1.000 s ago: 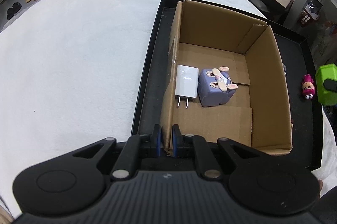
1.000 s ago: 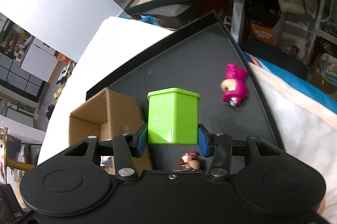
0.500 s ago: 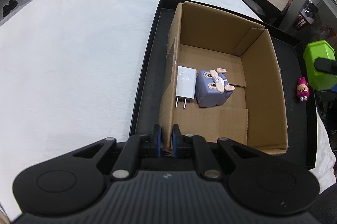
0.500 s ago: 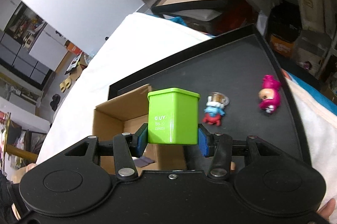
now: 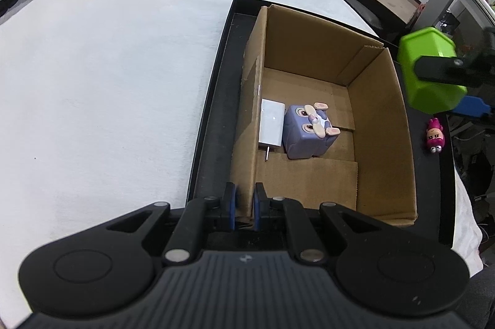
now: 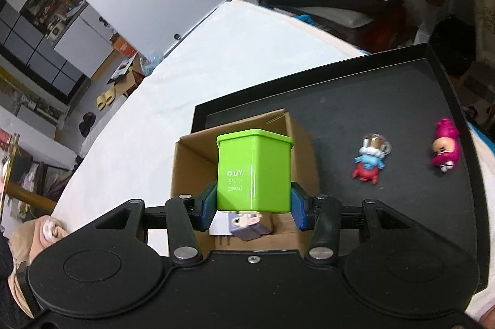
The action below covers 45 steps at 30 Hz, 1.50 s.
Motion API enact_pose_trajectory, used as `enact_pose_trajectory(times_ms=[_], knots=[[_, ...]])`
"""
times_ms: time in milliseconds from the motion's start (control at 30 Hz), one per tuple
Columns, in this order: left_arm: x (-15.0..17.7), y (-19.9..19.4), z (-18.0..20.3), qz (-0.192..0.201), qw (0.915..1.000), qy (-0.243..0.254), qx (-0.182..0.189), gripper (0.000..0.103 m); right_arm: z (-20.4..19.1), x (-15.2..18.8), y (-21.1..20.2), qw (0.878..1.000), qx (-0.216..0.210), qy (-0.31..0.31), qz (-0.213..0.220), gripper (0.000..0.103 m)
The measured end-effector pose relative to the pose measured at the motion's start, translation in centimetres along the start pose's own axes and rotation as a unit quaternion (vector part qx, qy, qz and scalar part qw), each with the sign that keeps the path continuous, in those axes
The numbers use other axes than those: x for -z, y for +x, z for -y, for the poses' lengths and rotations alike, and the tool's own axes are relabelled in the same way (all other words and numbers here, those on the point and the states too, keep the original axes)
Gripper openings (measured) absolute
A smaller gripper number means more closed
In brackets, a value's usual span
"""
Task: Organize rigid objects
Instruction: 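Carry the green box over the cardboard box and release it inside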
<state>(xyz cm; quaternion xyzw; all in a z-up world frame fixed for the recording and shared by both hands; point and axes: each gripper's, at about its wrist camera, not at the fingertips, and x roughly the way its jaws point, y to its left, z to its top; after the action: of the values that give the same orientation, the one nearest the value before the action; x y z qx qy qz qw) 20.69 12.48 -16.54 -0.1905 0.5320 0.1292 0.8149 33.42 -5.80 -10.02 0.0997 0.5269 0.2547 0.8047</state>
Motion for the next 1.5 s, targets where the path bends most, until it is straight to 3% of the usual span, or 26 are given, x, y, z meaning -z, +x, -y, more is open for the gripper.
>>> enact_pose_trajectory(times_ms=[600,867,1500], knots=[[0.2,-0.1,-0.7,0.004,0.9998,-0.013,0.015,0.011,-4.9,1.6,4.5,0.997,0.027,-0.058,-0.049,0.047],[0.2,-0.2,-1.1,0.004,0.9996,-0.020,0.021,0.011,-6.6,1.0,4.3,0.996,0.020,-0.082,-0.036,0.053],[0.3,-0.2,-0.8,0.007,0.9997,-0.019,0.013,0.011,-2.0,1.1,0.2,0.997,0.031,-0.056,-0.035,0.060]])
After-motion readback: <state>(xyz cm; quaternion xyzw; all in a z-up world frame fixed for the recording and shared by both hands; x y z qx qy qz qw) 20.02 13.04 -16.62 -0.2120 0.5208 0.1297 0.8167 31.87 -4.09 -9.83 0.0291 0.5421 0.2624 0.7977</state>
